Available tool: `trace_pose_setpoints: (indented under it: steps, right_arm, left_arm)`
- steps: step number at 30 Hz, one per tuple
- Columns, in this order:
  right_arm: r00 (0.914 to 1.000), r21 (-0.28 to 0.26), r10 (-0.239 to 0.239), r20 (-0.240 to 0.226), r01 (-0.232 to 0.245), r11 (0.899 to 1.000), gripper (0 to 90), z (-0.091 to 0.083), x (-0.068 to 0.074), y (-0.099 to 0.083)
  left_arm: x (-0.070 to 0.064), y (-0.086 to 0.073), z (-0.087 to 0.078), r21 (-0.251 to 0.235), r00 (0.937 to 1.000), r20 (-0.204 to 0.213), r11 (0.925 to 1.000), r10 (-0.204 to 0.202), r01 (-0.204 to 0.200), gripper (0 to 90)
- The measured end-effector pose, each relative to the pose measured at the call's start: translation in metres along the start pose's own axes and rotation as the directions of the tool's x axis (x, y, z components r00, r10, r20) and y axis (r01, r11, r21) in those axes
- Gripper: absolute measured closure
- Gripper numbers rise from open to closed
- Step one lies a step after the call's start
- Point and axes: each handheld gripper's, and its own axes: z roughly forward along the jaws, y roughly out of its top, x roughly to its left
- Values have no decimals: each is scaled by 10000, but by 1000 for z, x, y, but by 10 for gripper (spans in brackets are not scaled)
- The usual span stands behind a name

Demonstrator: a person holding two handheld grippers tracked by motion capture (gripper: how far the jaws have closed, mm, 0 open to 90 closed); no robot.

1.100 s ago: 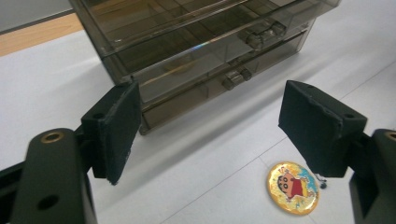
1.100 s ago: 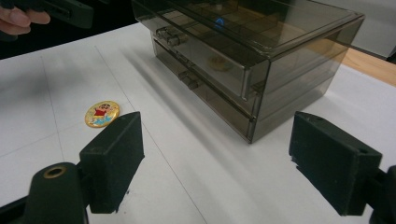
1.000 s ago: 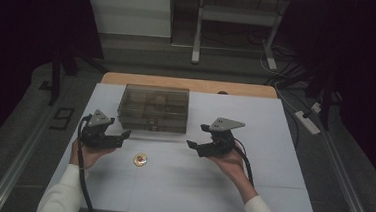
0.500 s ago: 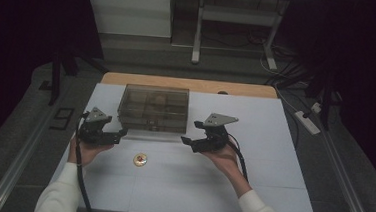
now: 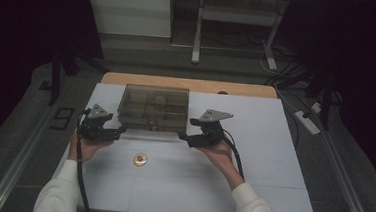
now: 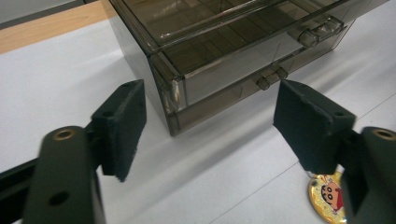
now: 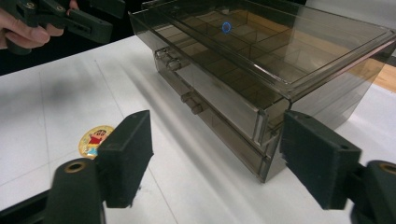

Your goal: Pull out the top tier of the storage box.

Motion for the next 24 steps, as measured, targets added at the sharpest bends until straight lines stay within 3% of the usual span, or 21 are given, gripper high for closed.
trace_pose_setpoints:
  steps: [7,11,18,23,24]
  right_arm:
    - [9996,-128,-136,251,139,9998,389,7,0,0]
    - [9992,-105,-142,371,146,9998,417,7,0,0]
    - [9977,97,113,668,-120,9999,479,7,-7,-3]
    - [9959,210,145,892,-164,9996,558,9,-9,-4]
    - [9952,249,160,962,-184,9995,618,10,-10,-4]
  left_arm:
    - [3,3,2,136,9999,12,9998,150,-150,417]
    - [2,4,4,163,9998,-27,9997,182,-181,449]
    - [2,5,6,86,9997,-144,9998,184,-182,520]
    - [3,5,7,106,9996,-200,9998,183,-181,578]
    - [3,4,7,99,9996,-230,9998,164,-161,606]
